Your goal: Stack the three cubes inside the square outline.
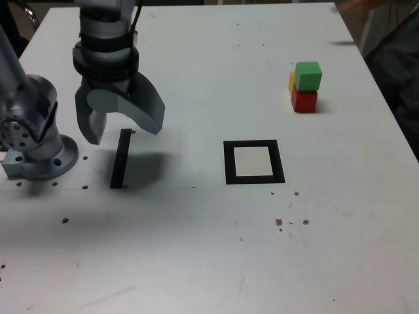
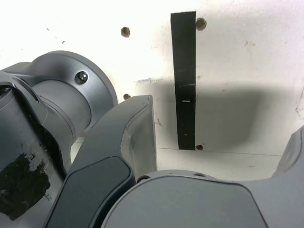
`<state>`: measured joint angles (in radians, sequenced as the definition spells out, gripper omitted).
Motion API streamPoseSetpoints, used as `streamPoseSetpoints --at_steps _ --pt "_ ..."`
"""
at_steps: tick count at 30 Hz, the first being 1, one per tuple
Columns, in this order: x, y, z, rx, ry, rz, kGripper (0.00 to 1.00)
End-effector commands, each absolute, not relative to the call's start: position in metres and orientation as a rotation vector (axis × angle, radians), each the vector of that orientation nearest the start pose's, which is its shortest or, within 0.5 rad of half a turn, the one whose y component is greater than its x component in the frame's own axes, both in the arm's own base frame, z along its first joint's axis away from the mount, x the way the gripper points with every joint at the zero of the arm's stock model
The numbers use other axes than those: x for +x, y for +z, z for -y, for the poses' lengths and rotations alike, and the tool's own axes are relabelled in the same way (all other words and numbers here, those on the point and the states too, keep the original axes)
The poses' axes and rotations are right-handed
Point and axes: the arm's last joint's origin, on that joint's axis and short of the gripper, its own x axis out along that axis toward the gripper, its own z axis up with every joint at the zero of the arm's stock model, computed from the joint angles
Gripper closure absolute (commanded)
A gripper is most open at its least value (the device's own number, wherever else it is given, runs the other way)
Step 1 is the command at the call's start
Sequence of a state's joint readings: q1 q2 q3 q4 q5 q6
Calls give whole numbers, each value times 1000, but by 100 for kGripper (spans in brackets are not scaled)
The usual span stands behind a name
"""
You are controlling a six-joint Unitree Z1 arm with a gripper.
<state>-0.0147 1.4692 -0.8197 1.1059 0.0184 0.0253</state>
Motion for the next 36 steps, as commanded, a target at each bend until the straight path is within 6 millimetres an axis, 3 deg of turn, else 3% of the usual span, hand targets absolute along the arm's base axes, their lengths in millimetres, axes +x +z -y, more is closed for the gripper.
streamPoseSetpoints --at_steps 1,19,36 --pt "153 248 2 50 -17 -1754 1" --pt "168 250 2 51 -10 -1750 1" --pt "260 274 -1 109 -31 -1732 1"
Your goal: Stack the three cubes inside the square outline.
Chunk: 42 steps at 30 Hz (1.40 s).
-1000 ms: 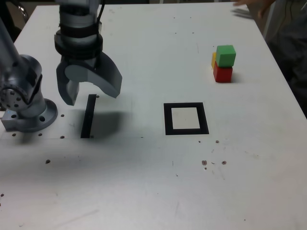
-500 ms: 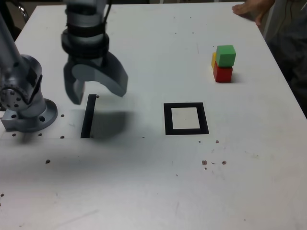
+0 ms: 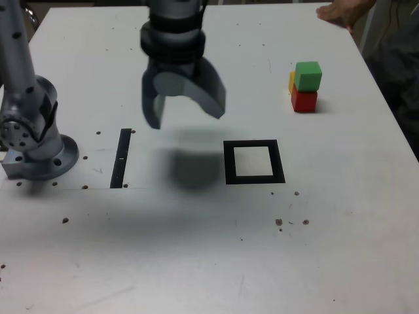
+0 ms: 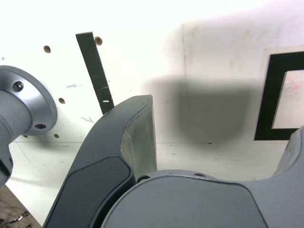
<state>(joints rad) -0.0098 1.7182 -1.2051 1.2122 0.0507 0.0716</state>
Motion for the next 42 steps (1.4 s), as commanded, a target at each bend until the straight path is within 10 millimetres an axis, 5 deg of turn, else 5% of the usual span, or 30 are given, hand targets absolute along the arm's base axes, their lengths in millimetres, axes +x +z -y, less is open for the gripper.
streamPoseSetpoints --at_steps 1,24,42 --pt "265 275 -2 113 -31 -1733 1" --pt "388 283 -24 199 -100 -1685 1" --pt "446 284 -35 281 -133 -1550 1"
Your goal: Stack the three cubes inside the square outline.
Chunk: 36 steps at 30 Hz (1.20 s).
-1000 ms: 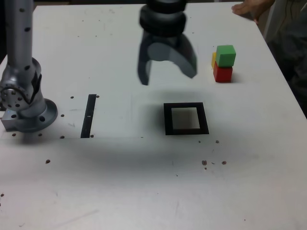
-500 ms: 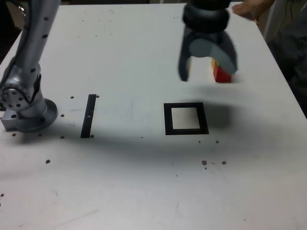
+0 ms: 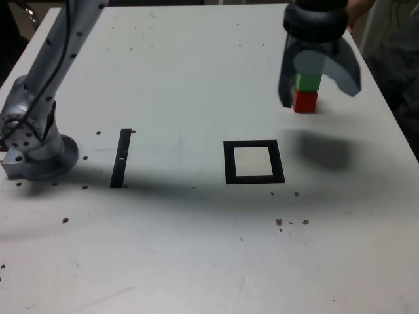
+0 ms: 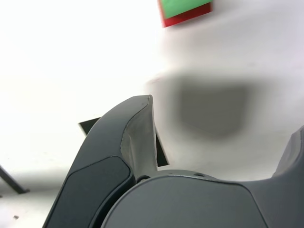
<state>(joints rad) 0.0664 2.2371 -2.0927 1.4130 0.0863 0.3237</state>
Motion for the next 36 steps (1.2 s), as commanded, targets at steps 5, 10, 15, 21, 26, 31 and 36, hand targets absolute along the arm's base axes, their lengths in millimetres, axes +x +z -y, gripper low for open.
streamPoseSetpoints --at_steps 5,10,15,21,26,31,36 --pt "460 285 -42 302 -128 -1509 1" --pt "472 282 -53 306 -120 -1479 1" --pt "482 280 -62 319 -110 -1445 1" --pt "491 279 -69 323 -92 -1403 1" --pt "493 272 -78 310 -82 -1409 1" --pt "491 268 -89 293 -67 -1428 1" --pt "485 266 -98 274 -55 -1463 1"
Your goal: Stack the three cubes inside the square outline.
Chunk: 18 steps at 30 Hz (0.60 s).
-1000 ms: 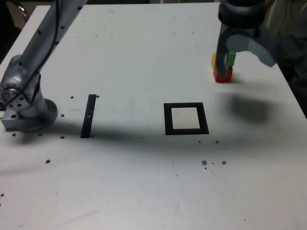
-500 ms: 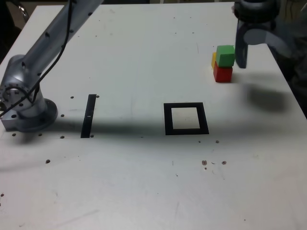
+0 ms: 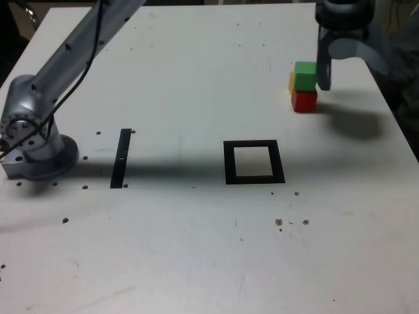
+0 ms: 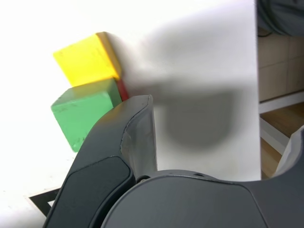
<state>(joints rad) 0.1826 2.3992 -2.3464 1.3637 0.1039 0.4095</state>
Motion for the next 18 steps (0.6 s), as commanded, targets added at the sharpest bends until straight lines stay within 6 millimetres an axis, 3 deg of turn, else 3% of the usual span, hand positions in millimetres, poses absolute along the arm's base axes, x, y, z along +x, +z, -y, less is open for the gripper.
streamPoseSetpoints --at_steps 1,9,18 --pt "483 265 -99 269 -53 -1472 1" --pt "462 269 -107 225 -16 -1548 1" --pt "446 287 -105 239 38 -1551 2"
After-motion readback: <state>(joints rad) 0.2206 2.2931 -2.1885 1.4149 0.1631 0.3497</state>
